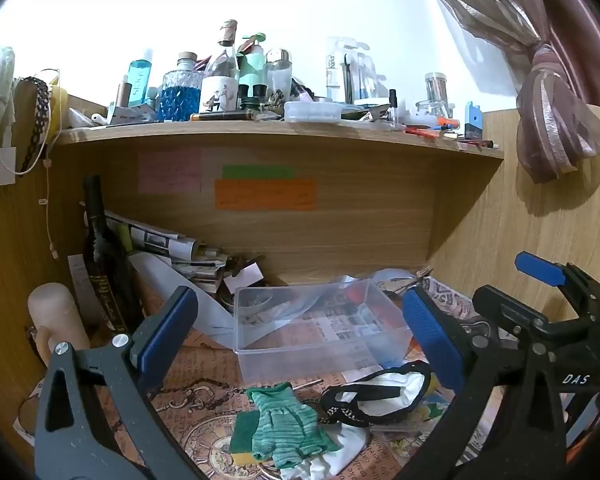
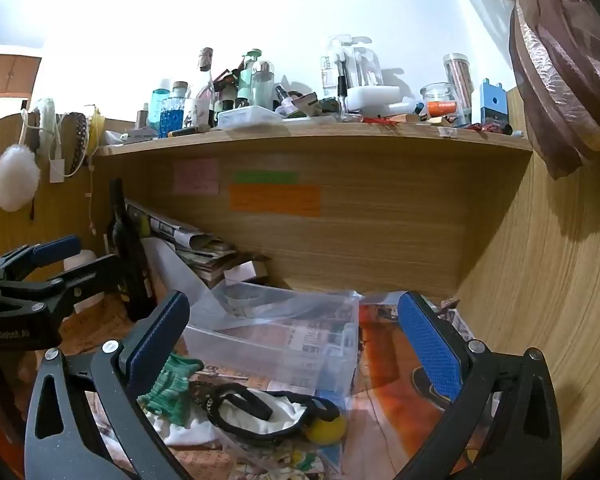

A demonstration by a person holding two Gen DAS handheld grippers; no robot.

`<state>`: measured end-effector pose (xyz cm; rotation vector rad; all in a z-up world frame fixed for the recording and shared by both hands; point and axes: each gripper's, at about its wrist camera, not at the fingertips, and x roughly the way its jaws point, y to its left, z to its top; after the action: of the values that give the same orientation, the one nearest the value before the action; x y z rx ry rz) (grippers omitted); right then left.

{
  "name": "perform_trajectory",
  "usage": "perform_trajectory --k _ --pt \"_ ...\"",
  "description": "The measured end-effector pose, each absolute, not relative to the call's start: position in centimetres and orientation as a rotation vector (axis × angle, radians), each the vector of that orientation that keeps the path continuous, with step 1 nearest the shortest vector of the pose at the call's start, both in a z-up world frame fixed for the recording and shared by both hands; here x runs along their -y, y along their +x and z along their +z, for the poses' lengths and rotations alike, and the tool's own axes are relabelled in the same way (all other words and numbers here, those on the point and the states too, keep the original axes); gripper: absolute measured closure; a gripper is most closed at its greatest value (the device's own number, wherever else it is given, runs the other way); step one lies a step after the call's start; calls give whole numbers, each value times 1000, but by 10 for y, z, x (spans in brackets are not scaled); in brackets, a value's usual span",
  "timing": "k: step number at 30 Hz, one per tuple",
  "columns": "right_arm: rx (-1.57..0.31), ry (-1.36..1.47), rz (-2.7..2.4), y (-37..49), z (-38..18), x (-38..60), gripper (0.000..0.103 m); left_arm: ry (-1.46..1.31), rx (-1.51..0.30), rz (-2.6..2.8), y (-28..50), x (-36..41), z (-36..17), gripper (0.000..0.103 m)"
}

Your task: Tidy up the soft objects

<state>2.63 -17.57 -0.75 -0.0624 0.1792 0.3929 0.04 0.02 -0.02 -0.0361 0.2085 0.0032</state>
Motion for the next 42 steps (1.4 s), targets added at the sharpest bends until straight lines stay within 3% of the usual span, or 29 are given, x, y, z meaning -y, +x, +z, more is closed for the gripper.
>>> perform_trajectory --k 42 --pt "-179 -52 392 25 -7 176 0 -30 -210 -6 3 2 -4 0"
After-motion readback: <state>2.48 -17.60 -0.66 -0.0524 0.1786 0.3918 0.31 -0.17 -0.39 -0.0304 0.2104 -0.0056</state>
